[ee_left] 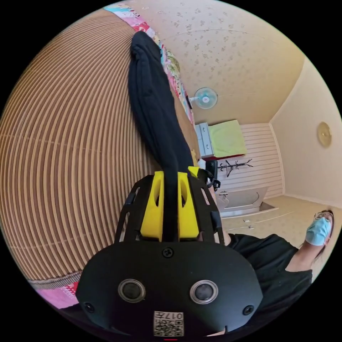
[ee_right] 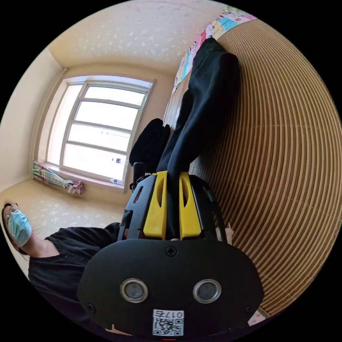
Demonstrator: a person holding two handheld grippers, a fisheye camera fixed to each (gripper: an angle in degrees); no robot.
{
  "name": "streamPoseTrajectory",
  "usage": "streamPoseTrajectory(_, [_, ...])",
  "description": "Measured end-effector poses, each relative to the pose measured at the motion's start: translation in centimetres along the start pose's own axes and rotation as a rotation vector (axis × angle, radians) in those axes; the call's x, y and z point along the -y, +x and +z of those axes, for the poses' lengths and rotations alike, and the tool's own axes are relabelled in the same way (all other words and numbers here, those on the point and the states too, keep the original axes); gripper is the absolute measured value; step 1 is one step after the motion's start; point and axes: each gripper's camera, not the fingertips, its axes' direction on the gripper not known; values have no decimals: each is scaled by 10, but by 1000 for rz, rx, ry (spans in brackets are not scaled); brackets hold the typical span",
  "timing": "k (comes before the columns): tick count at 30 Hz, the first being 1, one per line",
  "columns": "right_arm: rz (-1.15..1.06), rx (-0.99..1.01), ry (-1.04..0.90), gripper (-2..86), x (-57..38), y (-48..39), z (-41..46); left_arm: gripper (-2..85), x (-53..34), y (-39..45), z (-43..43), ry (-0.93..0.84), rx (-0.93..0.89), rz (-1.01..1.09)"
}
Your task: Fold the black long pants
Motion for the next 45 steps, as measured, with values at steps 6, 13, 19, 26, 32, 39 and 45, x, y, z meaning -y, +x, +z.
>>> streamPoseTrajectory(6, [-345,-72,40,13,-29,-152,-51,51,-31,151,-30,72,-7,400])
streamPoseTrajectory(13, [-858,-128,199,10,-77,-372,-117,51,-74,353,-78,271,-124,926])
streamPoseTrajectory(19, [-1061,-111,347,18,-112,-489,-145,50,-99,460,-104,398,-251,1127])
streamPoseTrajectory(26, [-816,-192,376,18,-41,-467,-143,50,-44,461,-81,423,-117,951])
streamPoseTrajectory(32, [-541,-397,315,13,109,-376,-115,50,93,408,-35,332,174,694])
streamPoseTrajectory(39, [-533,-650,182,15,138,-269,-55,51,154,321,22,150,465,693])
streamPoseTrajectory(45, [-242,-651,-38,29,18,-68,6,58,58,159,105,-181,659,591])
